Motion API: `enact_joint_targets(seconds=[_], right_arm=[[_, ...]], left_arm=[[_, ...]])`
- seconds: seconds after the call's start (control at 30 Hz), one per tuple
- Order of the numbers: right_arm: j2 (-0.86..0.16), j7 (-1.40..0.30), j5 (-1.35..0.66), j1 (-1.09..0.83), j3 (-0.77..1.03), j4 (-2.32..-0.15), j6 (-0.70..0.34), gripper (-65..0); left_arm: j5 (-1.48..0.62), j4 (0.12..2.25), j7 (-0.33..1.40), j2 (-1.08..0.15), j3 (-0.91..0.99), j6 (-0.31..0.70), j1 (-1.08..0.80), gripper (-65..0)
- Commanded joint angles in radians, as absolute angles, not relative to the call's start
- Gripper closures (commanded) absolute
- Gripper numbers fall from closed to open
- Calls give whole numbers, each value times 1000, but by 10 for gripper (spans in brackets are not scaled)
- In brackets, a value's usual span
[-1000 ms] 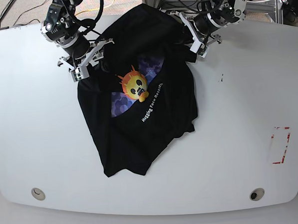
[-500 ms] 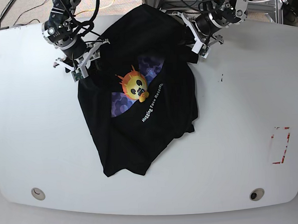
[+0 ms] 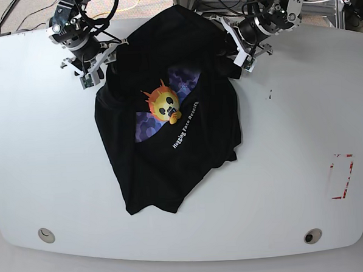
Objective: Layout the t-shirt on the table in an organized manner, then fold the t-shirt properly
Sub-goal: 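Hold the shirt's shoulders with both grippers and pull them apart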
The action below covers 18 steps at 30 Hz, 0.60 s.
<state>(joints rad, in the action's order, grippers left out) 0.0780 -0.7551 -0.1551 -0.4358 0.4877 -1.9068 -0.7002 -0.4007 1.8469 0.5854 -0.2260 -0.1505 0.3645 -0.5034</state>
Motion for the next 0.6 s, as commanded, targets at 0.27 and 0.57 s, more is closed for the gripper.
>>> enact_joint_targets(seconds=[0.27,0.57], right_arm=[[64,-823,-374,-501,527,-1925,-698,-292],[67,-860,-417,-509,527,-1868,-698,-292]], left_arm=[[-414,1862,565,-229,-193,367,-466,0],[-414,1865,565,-229,-219,367,-464,0]])
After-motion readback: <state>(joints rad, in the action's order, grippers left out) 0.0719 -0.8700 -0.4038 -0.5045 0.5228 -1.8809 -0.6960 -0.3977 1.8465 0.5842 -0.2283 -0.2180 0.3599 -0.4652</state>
